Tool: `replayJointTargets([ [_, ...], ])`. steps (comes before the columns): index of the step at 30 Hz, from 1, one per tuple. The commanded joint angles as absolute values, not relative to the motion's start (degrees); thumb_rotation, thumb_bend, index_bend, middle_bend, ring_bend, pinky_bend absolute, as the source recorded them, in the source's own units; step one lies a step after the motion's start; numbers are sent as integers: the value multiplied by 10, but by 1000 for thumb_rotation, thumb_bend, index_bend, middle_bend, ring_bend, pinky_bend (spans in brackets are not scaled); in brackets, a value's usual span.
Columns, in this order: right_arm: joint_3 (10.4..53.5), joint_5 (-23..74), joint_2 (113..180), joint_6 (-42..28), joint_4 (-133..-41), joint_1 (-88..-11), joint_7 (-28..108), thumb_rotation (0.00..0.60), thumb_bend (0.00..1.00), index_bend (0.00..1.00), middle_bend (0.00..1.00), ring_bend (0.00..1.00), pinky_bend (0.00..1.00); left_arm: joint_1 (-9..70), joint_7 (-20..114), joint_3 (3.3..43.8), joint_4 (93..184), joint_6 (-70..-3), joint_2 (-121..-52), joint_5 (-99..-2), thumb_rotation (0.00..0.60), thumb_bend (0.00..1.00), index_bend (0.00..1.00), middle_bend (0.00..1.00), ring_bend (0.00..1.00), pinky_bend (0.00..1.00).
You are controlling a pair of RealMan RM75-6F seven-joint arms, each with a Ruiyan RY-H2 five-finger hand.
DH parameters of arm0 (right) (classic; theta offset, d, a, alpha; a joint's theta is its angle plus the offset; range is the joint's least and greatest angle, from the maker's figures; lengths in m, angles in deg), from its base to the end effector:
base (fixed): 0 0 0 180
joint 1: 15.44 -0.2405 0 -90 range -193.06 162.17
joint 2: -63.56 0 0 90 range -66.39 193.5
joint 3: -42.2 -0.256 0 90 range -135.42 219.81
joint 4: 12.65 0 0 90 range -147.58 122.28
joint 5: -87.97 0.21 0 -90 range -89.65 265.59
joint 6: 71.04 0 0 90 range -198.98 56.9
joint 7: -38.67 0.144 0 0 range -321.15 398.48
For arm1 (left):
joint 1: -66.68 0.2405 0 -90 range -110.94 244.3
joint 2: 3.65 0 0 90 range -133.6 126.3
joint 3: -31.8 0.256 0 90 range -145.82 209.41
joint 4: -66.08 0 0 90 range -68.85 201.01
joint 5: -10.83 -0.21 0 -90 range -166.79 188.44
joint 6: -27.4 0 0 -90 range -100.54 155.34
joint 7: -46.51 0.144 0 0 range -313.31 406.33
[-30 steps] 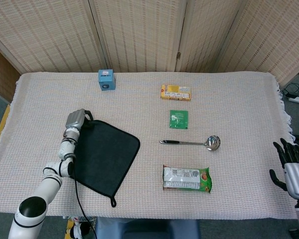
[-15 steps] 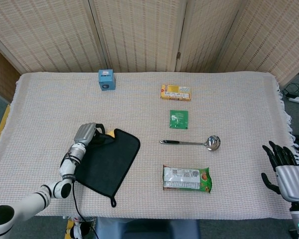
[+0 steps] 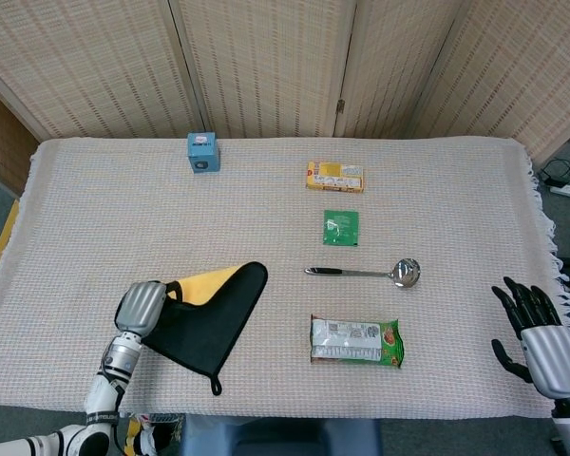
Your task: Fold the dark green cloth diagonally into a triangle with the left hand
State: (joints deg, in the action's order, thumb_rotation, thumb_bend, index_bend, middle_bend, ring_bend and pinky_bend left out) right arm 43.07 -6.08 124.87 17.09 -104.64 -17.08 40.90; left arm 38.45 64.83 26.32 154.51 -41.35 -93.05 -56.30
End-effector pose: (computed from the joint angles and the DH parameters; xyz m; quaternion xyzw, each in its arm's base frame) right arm -0.3088 -0.1492 0.1651 0.6296 -0.3751 0.3882 0.5587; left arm -0.2101 0.2808 -0.0038 -0.6652 -0.4358 -0.3781 0.4739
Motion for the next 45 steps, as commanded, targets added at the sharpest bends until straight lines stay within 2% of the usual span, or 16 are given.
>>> replayJointTargets([
  [1, 434, -70, 1244, 183, -1048, -165, 416, 600, 457, 0, 0, 0, 0, 395, 661, 276, 1553, -419, -935, -566, 600, 485, 655, 1000, 1000, 1000],
  [17, 444, -97, 1236, 205, -1045, -157, 436, 600, 456, 0, 0, 0, 0, 471, 689, 359, 1590, -490, -974, -645, 600, 485, 652, 1000, 1000, 1000],
  [28, 451, -112, 1231, 213, -1046, -154, 447, 600, 457, 0, 0, 0, 0, 486, 752, 361, 1558, -503, -1031, -675, 600, 485, 650, 1000, 1000, 1000],
  [41, 457, -131, 1230, 226, -1045, -149, 448, 600, 457, 0, 0, 0, 0, 522, 805, 389, 1584, -530, -1038, -709, 600, 485, 648, 1000, 1000, 1000],
  [45, 460, -139, 1229, 231, -1046, -147, 447, 600, 457, 0, 0, 0, 0, 529, 814, 389, 1575, -524, -1042, -705, 600, 484, 599, 1000, 1000, 1000],
])
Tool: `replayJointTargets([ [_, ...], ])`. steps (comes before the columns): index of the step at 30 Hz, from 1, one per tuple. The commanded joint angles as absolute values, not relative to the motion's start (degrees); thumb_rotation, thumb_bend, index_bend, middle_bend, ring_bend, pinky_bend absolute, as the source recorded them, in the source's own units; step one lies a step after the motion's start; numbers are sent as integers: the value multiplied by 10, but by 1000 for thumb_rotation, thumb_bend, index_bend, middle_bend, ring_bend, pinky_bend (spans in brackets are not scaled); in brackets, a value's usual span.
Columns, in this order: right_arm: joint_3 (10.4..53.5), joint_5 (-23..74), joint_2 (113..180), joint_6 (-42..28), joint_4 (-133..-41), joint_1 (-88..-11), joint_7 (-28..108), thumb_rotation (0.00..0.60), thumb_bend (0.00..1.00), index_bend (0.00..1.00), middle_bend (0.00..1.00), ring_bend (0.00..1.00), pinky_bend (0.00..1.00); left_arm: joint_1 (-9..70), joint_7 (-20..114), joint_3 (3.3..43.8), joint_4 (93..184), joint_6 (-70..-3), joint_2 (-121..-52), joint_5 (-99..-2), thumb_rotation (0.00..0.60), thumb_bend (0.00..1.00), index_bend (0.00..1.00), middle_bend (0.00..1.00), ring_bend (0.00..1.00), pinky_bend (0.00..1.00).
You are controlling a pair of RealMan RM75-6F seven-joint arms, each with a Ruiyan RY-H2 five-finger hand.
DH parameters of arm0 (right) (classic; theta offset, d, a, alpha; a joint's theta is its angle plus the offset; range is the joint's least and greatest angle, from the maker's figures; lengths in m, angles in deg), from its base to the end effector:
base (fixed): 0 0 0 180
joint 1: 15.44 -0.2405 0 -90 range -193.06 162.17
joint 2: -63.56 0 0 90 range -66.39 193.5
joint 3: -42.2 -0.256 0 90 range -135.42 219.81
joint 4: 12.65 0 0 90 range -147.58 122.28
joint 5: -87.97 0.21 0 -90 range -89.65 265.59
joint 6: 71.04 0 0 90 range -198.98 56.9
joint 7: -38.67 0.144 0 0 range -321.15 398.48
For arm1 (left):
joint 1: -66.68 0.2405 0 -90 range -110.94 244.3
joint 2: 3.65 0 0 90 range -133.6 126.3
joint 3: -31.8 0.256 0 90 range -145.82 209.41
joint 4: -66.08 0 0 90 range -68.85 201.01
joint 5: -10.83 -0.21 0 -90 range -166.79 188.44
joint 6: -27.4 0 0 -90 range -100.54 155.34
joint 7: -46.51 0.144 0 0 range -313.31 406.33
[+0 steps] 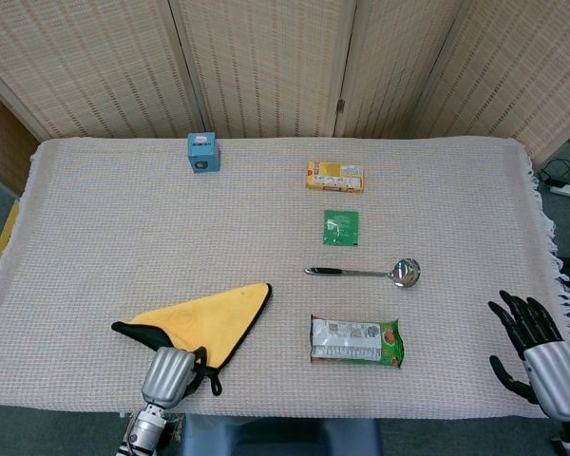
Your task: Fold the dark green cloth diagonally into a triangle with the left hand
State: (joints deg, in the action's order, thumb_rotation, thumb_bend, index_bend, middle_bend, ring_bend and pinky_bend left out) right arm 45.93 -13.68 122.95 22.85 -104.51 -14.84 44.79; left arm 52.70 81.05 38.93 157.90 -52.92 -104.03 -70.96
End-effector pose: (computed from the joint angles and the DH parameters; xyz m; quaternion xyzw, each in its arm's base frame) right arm -0.2970 -0.1243 0.1738 0.6432 -0.3638 0.4251 0.5227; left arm -0.1862 0.1600 -0.0542 -0.7085 -0.3924 -0.3620 0.4616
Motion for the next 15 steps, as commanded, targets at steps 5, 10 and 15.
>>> replayJointTargets([
  [5, 460, -140, 1229, 239, -1046, -144, 448, 600, 456, 0, 0, 0, 0, 530, 813, 382, 1573, -509, -1043, -699, 600, 461, 370, 1000, 1000, 1000],
  [10, 459, -137, 1229, 237, -1046, -144, 448, 600, 456, 0, 0, 0, 0, 531, 818, 384, 1585, -512, -1038, -720, 600, 336, 110, 1000, 1000, 1000],
  [15, 458, -138, 1229, 241, -1047, -142, 448, 600, 457, 0, 0, 0, 0, 538, 836, 398, 1616, -518, -1024, -738, 600, 298, 53, 1000, 1000, 1000],
])
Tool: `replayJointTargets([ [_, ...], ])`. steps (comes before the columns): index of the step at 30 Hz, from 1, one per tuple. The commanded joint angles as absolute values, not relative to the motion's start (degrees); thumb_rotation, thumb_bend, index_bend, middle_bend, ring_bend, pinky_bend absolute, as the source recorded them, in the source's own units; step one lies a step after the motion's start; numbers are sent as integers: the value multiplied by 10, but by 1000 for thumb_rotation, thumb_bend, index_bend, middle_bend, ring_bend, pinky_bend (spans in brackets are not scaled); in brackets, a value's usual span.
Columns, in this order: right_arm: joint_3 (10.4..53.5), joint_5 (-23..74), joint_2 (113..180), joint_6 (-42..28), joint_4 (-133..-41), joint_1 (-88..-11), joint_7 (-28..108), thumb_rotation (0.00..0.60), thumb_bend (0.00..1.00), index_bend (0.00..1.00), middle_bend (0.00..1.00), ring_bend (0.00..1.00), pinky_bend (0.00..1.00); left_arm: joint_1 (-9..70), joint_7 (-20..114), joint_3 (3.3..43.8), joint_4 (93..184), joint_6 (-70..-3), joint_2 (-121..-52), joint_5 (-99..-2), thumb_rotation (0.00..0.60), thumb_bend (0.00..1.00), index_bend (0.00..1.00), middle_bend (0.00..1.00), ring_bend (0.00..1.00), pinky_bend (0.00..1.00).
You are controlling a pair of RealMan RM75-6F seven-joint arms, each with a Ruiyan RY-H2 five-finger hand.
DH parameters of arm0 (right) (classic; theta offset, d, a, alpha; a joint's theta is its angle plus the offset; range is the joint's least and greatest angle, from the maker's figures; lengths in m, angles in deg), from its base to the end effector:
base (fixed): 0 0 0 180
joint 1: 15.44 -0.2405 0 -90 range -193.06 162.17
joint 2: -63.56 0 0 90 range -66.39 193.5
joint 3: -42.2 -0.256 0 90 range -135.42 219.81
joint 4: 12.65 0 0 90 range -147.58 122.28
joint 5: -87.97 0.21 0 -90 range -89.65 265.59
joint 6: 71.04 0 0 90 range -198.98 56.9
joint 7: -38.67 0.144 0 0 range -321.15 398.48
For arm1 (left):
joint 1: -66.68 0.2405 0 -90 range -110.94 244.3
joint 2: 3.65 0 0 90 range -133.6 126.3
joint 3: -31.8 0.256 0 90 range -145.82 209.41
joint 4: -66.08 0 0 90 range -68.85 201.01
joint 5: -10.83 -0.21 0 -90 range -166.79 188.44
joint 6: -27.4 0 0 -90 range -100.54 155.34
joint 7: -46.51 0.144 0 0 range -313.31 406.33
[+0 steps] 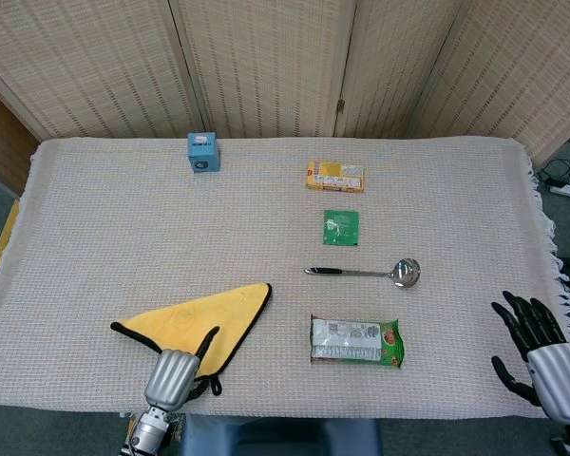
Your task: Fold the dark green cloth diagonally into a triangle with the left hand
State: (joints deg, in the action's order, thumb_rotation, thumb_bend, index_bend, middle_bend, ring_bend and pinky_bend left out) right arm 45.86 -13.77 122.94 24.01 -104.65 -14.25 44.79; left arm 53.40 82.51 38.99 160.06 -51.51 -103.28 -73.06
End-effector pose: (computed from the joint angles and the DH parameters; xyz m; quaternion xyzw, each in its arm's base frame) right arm -0.2962 -0.1215 0.1763 0.6374 -0.3613 0.4305 0.5271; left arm -0.1777 0.1545 -0.0524 -0.7188 -0.3855 -0.3664 0.4478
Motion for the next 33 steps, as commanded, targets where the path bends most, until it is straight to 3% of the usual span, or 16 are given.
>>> replayJointTargets([
  [1, 458, -139, 1229, 242, -1046, -142, 448, 600, 456, 0, 0, 0, 0, 541, 845, 402, 1626, -520, -1019, -742, 600, 298, 51, 1000, 1000, 1000],
  [9, 461, -144, 1229, 239, -1047, -143, 448, 600, 456, 0, 0, 0, 0, 552, 902, 392, 1691, -551, -979, -766, 600, 318, 66, 1000, 1000, 1000],
  [14, 460, -144, 1229, 240, -1046, -143, 449, 600, 457, 0, 0, 0, 0, 549, 901, 348, 1726, -568, -935, -754, 600, 338, 101, 1000, 1000, 1000],
  [20, 459, -146, 1232, 242, -1046, -143, 444, 600, 456, 0, 0, 0, 0, 538, 812, 277, 1682, -586, -893, -739, 600, 343, 124, 1000, 1000, 1000],
  [22, 456, -141, 1235, 241, -1044, -143, 439, 600, 456, 0, 0, 0, 0, 537, 767, 267, 1656, -591, -873, -748, 600, 342, 113, 928, 943, 970],
  [23, 455, -138, 1236, 239, -1044, -144, 438, 600, 456, 0, 0, 0, 0, 538, 745, 266, 1645, -592, -863, -752, 600, 342, 108, 860, 878, 923],
  [25, 450, -127, 1239, 231, -1044, -146, 435, 600, 456, 0, 0, 0, 0, 541, 677, 267, 1615, -599, -838, -768, 600, 340, 80, 533, 527, 570],
  [27, 446, -118, 1241, 225, -1044, -149, 430, 600, 456, 0, 0, 0, 0, 547, 625, 271, 1586, -606, -819, -776, 600, 325, 52, 280, 255, 273],
  [29, 442, -108, 1243, 217, -1045, -152, 425, 600, 457, 0, 0, 0, 0, 558, 569, 273, 1547, -622, -804, -779, 600, 284, 29, 96, 76, 94],
  [30, 440, -104, 1244, 214, -1045, -153, 423, 600, 457, 0, 0, 0, 0, 565, 545, 273, 1532, -630, -800, -779, 600, 259, 18, 39, 26, 35],
  [33, 432, -89, 1249, 205, -1044, -158, 417, 600, 456, 0, 0, 0, 0, 593, 477, 278, 1489, -664, -789, -775, 600, 205, 12, 0, 0, 0],
])
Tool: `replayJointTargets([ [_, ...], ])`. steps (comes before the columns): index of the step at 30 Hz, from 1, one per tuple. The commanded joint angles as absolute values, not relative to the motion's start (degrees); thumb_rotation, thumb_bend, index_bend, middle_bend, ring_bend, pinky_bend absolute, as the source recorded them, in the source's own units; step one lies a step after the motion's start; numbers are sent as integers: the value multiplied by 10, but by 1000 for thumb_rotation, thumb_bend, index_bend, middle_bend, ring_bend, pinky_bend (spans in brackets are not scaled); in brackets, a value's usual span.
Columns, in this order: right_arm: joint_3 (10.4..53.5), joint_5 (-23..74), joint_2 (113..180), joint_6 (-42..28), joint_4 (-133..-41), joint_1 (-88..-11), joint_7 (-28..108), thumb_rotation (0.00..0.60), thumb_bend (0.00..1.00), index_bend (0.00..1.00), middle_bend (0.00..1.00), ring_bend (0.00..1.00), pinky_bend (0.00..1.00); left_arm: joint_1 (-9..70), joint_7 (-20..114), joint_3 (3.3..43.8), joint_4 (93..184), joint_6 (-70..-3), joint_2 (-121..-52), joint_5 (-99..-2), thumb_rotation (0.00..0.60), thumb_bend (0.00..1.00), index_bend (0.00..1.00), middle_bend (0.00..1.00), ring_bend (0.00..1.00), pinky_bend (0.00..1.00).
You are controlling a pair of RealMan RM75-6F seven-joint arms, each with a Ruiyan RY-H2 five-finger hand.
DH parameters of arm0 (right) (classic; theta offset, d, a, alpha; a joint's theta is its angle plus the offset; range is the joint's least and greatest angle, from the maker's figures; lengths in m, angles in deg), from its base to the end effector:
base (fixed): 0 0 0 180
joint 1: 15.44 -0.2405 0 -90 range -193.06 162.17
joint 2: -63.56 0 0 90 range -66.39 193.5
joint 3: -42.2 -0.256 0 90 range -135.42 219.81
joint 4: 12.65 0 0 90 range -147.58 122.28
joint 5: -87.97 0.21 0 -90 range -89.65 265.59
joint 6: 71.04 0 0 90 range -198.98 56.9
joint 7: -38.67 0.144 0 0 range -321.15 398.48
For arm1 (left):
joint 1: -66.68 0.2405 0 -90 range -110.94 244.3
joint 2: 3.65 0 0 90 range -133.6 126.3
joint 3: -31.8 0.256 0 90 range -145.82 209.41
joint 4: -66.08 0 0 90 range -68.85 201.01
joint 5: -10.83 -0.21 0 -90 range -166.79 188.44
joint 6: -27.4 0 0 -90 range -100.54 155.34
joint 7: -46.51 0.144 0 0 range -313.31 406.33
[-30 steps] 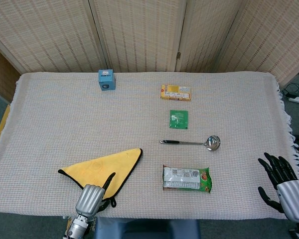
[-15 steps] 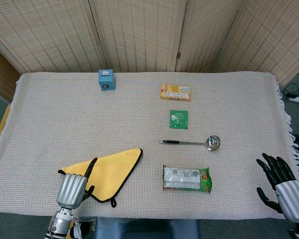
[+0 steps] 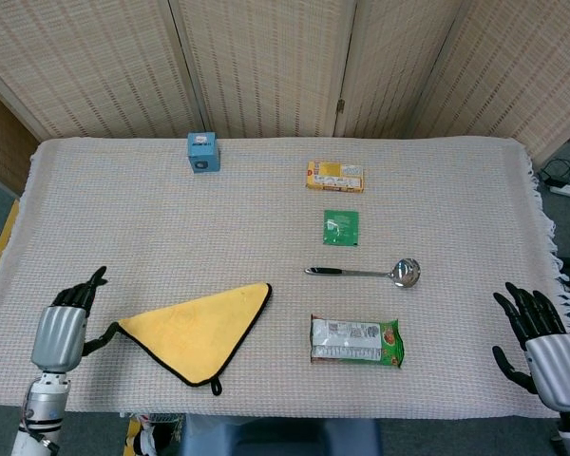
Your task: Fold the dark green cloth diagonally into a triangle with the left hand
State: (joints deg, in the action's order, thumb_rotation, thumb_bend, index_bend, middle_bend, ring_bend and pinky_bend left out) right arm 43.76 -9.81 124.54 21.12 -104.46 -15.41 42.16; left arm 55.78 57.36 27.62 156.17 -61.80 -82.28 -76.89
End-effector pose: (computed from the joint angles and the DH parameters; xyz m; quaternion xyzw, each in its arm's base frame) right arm -0.3020 -0.1368 0.1705 0.6294 -0.3604 0.4136 0.5504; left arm -0.2605 0.2120 0.0950 -0.5958 -0.3350 -0.4561 0.5698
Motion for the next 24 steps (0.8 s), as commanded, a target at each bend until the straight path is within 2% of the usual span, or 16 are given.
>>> replayJointTargets([
  [1, 428, -82, 1251, 200, -1044, -160, 414, 600, 456, 0, 0, 0, 0, 603, 457, 281, 1475, -674, -786, -774, 600, 196, 12, 0, 0, 0],
  [5, 416, -59, 1257, 178, -1042, -172, 403, 600, 456, 0, 0, 0, 0, 617, 464, 306, 1490, -645, -751, -764, 600, 172, 9, 0, 0, 0],
  [13, 418, -59, 1265, 154, -1051, -185, 376, 600, 456, 0, 0, 0, 0, 627, 509, 312, 1573, -607, -712, -724, 600, 168, 0, 0, 0, 0],
  [24, 422, -71, 1261, 168, -1057, -181, 378, 600, 456, 0, 0, 0, 0, 629, 509, 315, 1571, -605, -714, -743, 600, 169, 2, 0, 0, 0],
])
